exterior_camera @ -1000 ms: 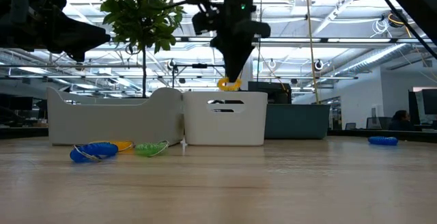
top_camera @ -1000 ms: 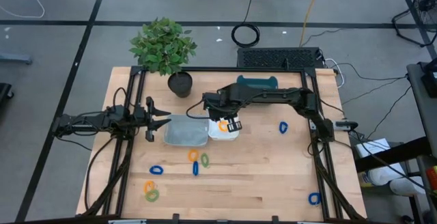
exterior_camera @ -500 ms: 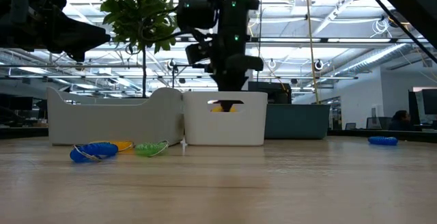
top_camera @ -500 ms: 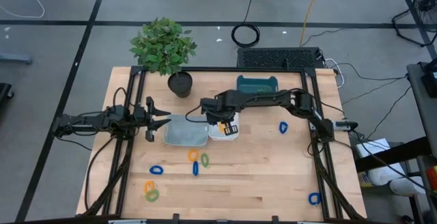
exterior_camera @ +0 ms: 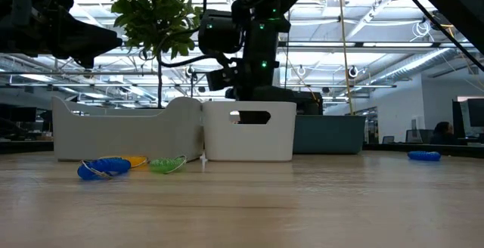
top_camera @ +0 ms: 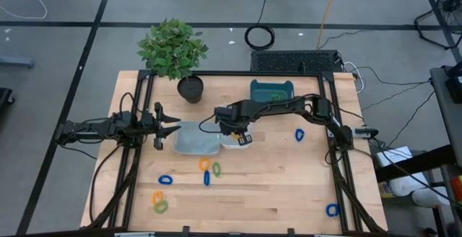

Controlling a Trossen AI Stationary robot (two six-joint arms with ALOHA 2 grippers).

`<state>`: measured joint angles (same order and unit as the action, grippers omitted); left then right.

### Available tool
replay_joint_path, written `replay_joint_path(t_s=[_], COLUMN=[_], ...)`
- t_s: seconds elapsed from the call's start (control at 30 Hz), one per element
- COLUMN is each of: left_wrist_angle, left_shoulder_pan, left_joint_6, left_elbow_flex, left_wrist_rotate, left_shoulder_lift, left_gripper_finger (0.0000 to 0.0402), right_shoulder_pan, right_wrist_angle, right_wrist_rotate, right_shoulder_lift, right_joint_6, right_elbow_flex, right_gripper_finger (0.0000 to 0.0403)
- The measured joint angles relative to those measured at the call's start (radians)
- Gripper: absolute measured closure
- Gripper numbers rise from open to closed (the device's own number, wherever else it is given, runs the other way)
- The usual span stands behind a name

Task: Sort spring keychains
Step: Put the yellow spring keychain into the white bin, then put the blue spring keychain into the gray bin

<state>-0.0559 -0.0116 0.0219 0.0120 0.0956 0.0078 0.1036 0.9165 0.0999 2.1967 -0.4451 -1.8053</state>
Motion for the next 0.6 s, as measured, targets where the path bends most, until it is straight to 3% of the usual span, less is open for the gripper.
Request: replay_joint_path(t_s=[0.37, 0.6], left_wrist_angle=[0.000, 0.000], left_shoulder_pan=[0.000, 0.000], left_joint_6=[0.000, 0.000], left_elbow_flex=[0.000, 0.000], left_wrist_rotate=[0.000, 0.000], left_shoulder_lift=[0.000, 0.000], left_gripper_finger=[0.0270, 0.0270], right_shoulder_pan=[-0.003, -0.015], right_wrist_angle=[0.000, -0.001], right_wrist_rotate=[0.000, 0.003], right_shoulder_lift=[0.000, -0.052], right_joint_6=[0.019, 0.040], right_elbow_flex=[0.000, -0.001], right_gripper_finger=[0.0241, 0.0202])
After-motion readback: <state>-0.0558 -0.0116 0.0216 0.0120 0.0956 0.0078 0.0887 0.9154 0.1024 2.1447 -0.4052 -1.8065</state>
